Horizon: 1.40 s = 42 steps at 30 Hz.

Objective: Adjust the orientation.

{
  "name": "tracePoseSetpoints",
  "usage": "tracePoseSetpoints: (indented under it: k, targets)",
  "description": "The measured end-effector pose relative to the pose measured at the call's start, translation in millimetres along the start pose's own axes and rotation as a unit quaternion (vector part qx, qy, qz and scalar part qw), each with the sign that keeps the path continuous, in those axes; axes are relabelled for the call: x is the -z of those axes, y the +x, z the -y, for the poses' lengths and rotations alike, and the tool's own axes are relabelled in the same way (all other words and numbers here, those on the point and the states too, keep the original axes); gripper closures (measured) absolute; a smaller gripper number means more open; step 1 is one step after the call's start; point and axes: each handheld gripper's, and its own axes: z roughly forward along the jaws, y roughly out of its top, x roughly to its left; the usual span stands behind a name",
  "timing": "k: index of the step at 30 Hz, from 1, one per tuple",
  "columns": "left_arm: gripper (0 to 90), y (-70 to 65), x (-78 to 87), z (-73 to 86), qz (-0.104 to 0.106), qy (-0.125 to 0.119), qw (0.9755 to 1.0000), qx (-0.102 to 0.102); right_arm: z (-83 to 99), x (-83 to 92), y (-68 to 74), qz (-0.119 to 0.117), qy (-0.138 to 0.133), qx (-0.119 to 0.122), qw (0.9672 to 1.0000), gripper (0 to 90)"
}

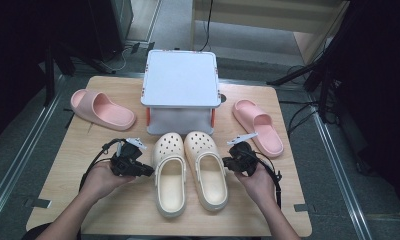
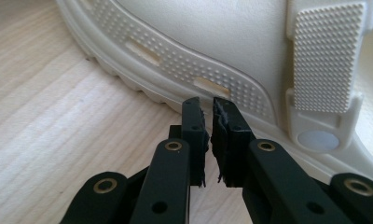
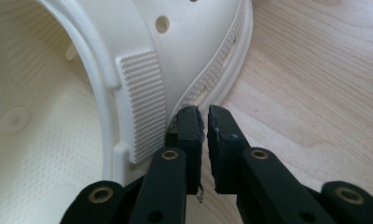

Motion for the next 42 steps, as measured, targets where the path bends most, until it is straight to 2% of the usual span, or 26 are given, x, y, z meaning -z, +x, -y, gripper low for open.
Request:
tracePoseSetpoints:
  k: [2,5,6,8,10,14,16,17,18,20,21,22,23,24,25,27,28,29,35,36,39,40,42]
  targets:
    - [82.8,-1.2,-1.1,-0.7,0.012,0.005,0.9999,0.0,0.2,-0.4,0.7,-0.008,-0.005,-0.007,0.9999,85.1]
    - [82.5,-4.4,-3.1,-1.6,0.016,0.007,0.9998,-0.004,0.6,0.0,0.6,-0.022,-0.013,-0.019,0.9995,85.7]
    - [82.5,-7.8,-4.8,-2.5,0.018,0.011,0.9997,-0.014,0.6,0.0,0.5,-0.028,-0.015,-0.023,0.9992,85.7]
    - [82.3,-8.7,-5.2,-2.6,0.017,0.012,0.9996,-0.017,0.7,0.2,0.4,-0.034,-0.016,-0.027,0.9989,85.7]
    - [80.7,-6.8,-4.5,-2.3,0.018,0.011,0.9997,-0.015,1.6,-1.9,-0.3,-0.029,-0.01,-0.024,0.9993,85.6]
    - [75.8,-5.4,0.3,-2.2,0.017,-0.006,0.9998,-0.012,2.1,-2.1,-3.8,-0.028,-0.011,-0.023,0.9993,83.0]
    - [74.1,-5.2,4.9,-1.8,0.018,-0.023,0.9995,-0.006,1.7,2.3,-4.0,-0.028,-0.026,-0.022,0.999,80.9]
    - [73.2,-5.2,4.9,-1.8,0.018,-0.023,0.9995,-0.006,1.7,2.3,-4.0,-0.028,-0.026,-0.022,0.999,80.9]
    - [71.3,-3.4,10.6,-1.0,0.022,-0.035,0.9992,-0.002,0.7,9.0,-5.0,-0.029,-0.043,-0.025,0.9983,80.9]
    - [67.7,-1.6,18.0,-0.4,0.016,-0.048,0.9987,-0.003,-0.3,17.1,-4.2,-0.031,-0.061,-0.027,0.9973,80.1]
    - [66.0,-1.6,18.0,-0.4,0.016,-0.048,0.9987,-0.003,-0.3,17.1,-4.2,-0.031,-0.061,-0.027,0.9973,80.1]
    - [62.7,0.3,24.8,-0.2,0.02,-0.067,0.9975,0.008,-0.8,25.6,-1.3,-0.035,-0.078,-0.028,0.9959,78.0]
    - [58.9,0.3,24.8,-0.2,0.02,-0.067,0.9975,0.008,-0.8,29.4,0.6,-0.042,-0.088,-0.026,0.9949,75.7]
    - [55.0,2.1,30.2,-1.3,0.012,-0.08,0.9965,0.017,-0.5,33.1,3.4,-0.046,-0.096,-0.026,0.994,75.3]
    - [51.9,2.1,30.2,-1.3,0.012,-0.08,0.9965,0.017,-0.5,33.1,3.4,-0.046,-0.096,-0.026,0.994,75.3]
    - [49.0,2.2,35.7,-3.9,0.002,-0.089,0.9959,0.017,1.1,42.3,13.7,-0.058,-0.11,-0.009,0.9922,71.9]
    - [49.0,2.0,38.9,-5.8,0.0,-0.091,0.9958,0.012,1.1,42.3,13.7,-0.058,-0.11,-0.009,0.9922,71.9]
    - [47.8,1.4,44.3,-10.1,-0.004,-0.096,0.9954,0.006,2.0,47.1,21.7,-0.059,-0.113,0.002,0.9918,70.8]
    - [49.0,-1.1,55.2,-22.3,-0.004,-0.098,0.9952,-0.002,4.4,52.3,38.6,-0.075,-0.115,0.018,0.9904,66.4]
    - [49.5,-2.0,58.7,-28.4,-0.007,-0.103,0.9946,-0.004,5.1,53.3,43.3,-0.084,-0.12,0.019,0.9891,64.1]
    - [49.8,-1.7,63.7,-34.7,-0.009,-0.108,0.994,-0.01,5.6,53.3,47.5,-0.094,-0.123,0.019,0.9878,61.7]
    - [50.3,-2.1,68.0,-41.0,-0.008,-0.118,0.9929,-0.011,6.0,51.9,51.6,-0.096,-0.122,0.022,0.9876,59.2]
    - [51.4,-2.1,72.6,-47.1,-0.008,-0.123,0.9922,-0.013,5.7,49.4,54.4,-0.094,-0.118,0.026,0.9882,58.2]
